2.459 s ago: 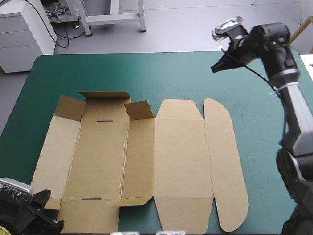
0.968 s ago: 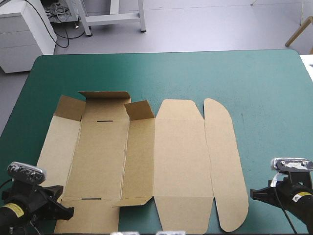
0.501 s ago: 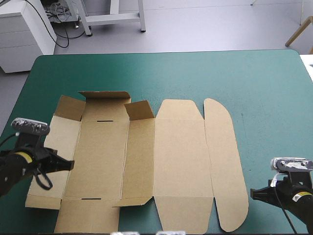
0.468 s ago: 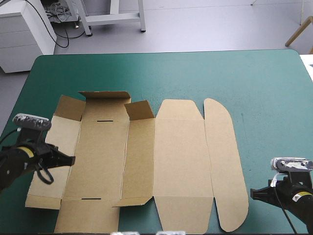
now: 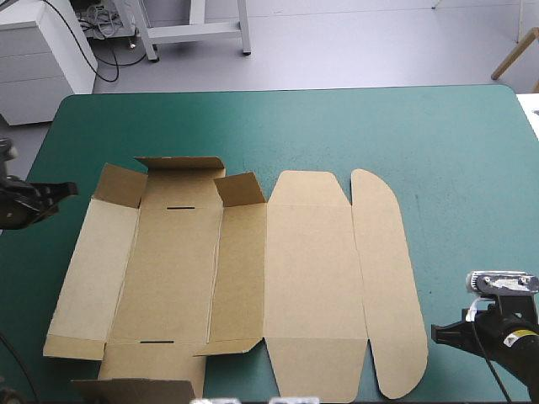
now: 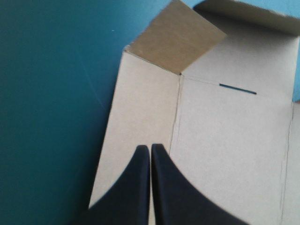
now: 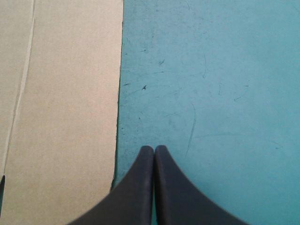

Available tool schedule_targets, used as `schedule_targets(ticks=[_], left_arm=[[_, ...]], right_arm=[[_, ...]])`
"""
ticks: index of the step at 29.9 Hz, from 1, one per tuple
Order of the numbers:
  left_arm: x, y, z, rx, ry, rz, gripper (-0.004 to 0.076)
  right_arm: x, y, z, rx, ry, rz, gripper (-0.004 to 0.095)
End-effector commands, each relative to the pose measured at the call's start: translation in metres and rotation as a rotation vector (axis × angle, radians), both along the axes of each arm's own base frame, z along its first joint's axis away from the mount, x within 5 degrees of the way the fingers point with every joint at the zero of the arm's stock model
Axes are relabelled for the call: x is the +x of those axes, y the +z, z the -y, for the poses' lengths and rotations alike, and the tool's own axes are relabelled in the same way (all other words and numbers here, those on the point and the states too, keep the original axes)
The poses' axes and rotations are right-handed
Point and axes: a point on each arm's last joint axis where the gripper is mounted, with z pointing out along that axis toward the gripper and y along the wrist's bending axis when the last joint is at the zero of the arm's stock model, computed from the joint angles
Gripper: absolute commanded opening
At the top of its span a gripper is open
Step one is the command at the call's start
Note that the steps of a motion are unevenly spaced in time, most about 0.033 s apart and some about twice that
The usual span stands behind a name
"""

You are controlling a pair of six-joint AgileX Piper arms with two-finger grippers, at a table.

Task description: Fold the box

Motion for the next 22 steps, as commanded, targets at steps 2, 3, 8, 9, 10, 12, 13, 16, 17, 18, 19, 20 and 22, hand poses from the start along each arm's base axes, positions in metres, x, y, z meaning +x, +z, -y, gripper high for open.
schedule_targets(ticks=[2,3,8,9,10,12,13,16,17,18,19,20,22], left_arm=[[-0.019,0.019,-0.041,-0.158,0.075,0.085,-0.0006],[-0.024,0.019,-0.050,-0.174,0.083,0.100,-0.0006],[-0.044,0.019,-0.075,-0.077,0.119,0.109,-0.0006],[-0.046,0.017,-0.078,-0.037,0.108,0.085,-0.0006],[-0.048,0.015,-0.080,-0.011,0.114,0.056,-0.0006],[-0.052,0.012,-0.084,0.036,0.124,0.002,-0.0006],[-0.054,0.011,-0.085,0.049,0.127,-0.013,-0.0006],[-0.056,0.010,-0.087,0.080,0.133,-0.047,-0.0006],[-0.057,0.009,-0.088,0.086,0.133,-0.055,0.0000],[-0.057,0.009,-0.088,0.091,0.134,-0.061,0.0022],[-0.058,0.008,-0.089,0.096,0.136,-0.069,0.0062],[-0.058,0.008,-0.090,0.103,0.137,-0.077,0.0119],[-0.060,0.007,-0.091,0.126,0.142,-0.100,0.0251]], right_arm=[[0.004,0.009,0.000,-0.002,-0.003,0.069,-0.0019],[0.004,0.009,0.000,-0.002,-0.003,0.069,-0.0019],[0.004,0.009,0.000,-0.002,-0.003,0.069,-0.0019],[0.004,0.009,0.000,-0.002,-0.003,0.069,-0.0019],[0.004,0.009,0.000,-0.002,-0.003,0.069,-0.0020],[0.004,0.009,0.000,-0.002,-0.003,0.069,-0.0019],[0.004,0.009,0.000,-0.002,-0.003,0.069,-0.0019],[0.004,0.009,0.000,-0.002,-0.003,0.069,-0.0019],[0.004,0.009,0.000,-0.002,-0.003,0.069,-0.0019],[0.004,0.009,0.000,-0.002,-0.003,0.069,-0.0019],[0.004,0.009,0.000,-0.002,-0.003,0.069,-0.0019],[0.004,0.009,0.000,-0.002,-0.003,0.069,-0.0019],[0.004,0.009,0.000,-0.002,-0.003,0.069,-0.0019]])
